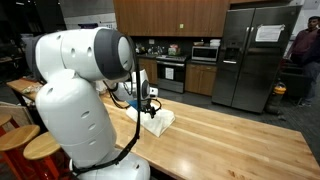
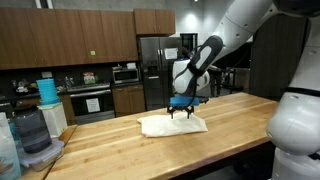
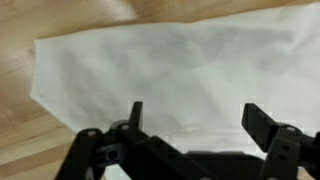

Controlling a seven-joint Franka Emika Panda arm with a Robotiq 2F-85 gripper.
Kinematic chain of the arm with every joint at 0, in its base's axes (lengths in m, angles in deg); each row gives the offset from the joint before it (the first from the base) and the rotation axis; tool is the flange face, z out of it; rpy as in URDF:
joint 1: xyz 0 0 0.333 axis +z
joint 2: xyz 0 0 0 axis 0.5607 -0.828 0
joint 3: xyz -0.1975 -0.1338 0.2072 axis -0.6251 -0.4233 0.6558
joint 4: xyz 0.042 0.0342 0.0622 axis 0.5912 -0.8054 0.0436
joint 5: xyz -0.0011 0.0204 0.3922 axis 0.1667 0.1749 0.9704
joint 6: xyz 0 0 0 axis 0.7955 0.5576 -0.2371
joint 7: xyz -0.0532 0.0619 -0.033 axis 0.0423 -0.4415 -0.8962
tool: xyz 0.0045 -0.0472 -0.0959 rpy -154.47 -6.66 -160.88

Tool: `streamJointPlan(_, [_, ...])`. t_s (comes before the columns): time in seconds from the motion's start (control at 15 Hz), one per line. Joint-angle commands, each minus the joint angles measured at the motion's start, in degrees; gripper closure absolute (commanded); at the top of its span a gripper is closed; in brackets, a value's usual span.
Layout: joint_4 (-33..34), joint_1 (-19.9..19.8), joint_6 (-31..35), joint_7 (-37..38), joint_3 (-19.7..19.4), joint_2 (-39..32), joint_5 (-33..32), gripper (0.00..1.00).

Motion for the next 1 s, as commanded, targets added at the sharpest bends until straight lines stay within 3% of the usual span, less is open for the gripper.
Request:
streamJointPlan(0.0, [2.36, 1.98, -3.39, -14.87, -0.39, -2.19, 12.44, 0.00])
streamJointPlan(0.2, [5.04, 1.26, -7.14, -21.89, 0.44, -5.31, 16.48, 0.00])
streamJointPlan(0.67, [10.29, 0.81, -12.90, -28.34, 0.89, -11.40, 15.54, 0.01])
streamJointPlan(0.8, [11.92, 0.75, -15.41, -27.85, 0.78, -12.83, 14.54, 0.11])
streamJointPlan(0.93, [13.32, 0.69, -18.02, -26.53, 0.58, -13.85, 13.09, 0.29])
